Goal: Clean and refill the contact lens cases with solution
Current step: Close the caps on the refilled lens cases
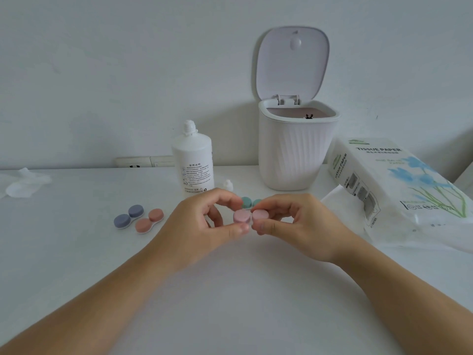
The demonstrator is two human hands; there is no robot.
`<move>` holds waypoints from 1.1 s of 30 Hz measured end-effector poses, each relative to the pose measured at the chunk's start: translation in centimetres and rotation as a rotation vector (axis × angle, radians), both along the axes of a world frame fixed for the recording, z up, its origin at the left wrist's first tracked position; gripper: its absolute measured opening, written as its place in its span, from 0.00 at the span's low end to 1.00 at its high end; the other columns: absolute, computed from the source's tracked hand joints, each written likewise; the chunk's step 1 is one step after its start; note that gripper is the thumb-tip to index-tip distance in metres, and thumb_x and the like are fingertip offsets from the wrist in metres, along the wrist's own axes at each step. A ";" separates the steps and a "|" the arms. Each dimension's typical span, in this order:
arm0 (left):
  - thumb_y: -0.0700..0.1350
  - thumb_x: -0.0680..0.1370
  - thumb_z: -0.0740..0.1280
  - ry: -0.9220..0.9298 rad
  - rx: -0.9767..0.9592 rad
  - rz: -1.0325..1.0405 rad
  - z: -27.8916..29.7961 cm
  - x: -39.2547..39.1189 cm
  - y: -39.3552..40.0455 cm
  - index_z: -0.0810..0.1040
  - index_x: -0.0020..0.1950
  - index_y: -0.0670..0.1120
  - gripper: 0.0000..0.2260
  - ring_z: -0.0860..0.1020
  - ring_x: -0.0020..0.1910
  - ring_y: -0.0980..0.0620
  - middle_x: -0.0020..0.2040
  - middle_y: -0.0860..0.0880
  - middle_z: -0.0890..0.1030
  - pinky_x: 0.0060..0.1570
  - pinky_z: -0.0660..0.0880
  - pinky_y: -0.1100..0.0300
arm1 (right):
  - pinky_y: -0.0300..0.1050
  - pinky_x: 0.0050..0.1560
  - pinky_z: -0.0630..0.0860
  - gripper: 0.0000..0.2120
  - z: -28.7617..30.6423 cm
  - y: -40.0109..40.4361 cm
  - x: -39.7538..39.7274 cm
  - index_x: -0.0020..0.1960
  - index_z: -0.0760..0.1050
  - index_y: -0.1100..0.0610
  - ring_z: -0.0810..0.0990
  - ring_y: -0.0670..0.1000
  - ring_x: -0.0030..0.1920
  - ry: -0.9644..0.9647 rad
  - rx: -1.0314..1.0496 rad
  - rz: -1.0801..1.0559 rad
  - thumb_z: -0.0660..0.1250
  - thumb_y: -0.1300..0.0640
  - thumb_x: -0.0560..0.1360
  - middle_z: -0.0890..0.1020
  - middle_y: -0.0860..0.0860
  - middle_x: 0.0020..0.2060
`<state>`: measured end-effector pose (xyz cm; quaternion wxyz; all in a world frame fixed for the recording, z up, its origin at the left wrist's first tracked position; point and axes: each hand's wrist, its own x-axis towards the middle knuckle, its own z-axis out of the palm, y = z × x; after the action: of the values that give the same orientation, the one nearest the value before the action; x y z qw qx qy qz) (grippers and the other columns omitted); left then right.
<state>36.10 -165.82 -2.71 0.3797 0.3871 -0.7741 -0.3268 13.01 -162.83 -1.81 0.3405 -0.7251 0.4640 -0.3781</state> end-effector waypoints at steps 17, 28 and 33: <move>0.63 0.68 0.74 0.007 0.024 0.001 -0.2 0.1 -0.2 0.79 0.49 0.61 0.14 0.67 0.27 0.59 0.38 0.60 0.79 0.28 0.67 0.66 | 0.50 0.53 0.81 0.06 0.0 0.0 0.0 0.52 0.85 0.54 0.84 0.55 0.45 -0.012 0.015 -0.001 0.75 0.56 0.76 0.86 0.50 0.40; 0.66 0.68 0.72 -0.053 0.031 -0.040 -0.1 0.2 0.2 0.75 0.61 0.66 0.23 0.69 0.29 0.59 0.48 0.59 0.81 0.31 0.69 0.65 | 0.52 0.54 0.80 0.06 0.0 0.1 0.1 0.52 0.84 0.54 0.84 0.56 0.46 -0.028 0.006 0.013 0.75 0.56 0.76 0.87 0.52 0.42; 0.52 0.75 0.76 -0.036 -0.059 0.006 0.3 0.2 0.4 0.78 0.43 0.58 0.07 0.66 0.24 0.61 0.29 0.65 0.76 0.25 0.61 0.73 | 0.40 0.49 0.79 0.05 0.2 0.3 0.1 0.51 0.85 0.54 0.84 0.54 0.44 -0.014 0.001 0.015 0.75 0.56 0.75 0.86 0.50 0.40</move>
<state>36.26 -165.38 -2.42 0.3777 0.3841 -0.7889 -0.2957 13.14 -162.57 -1.65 0.3469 -0.7257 0.4566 -0.3803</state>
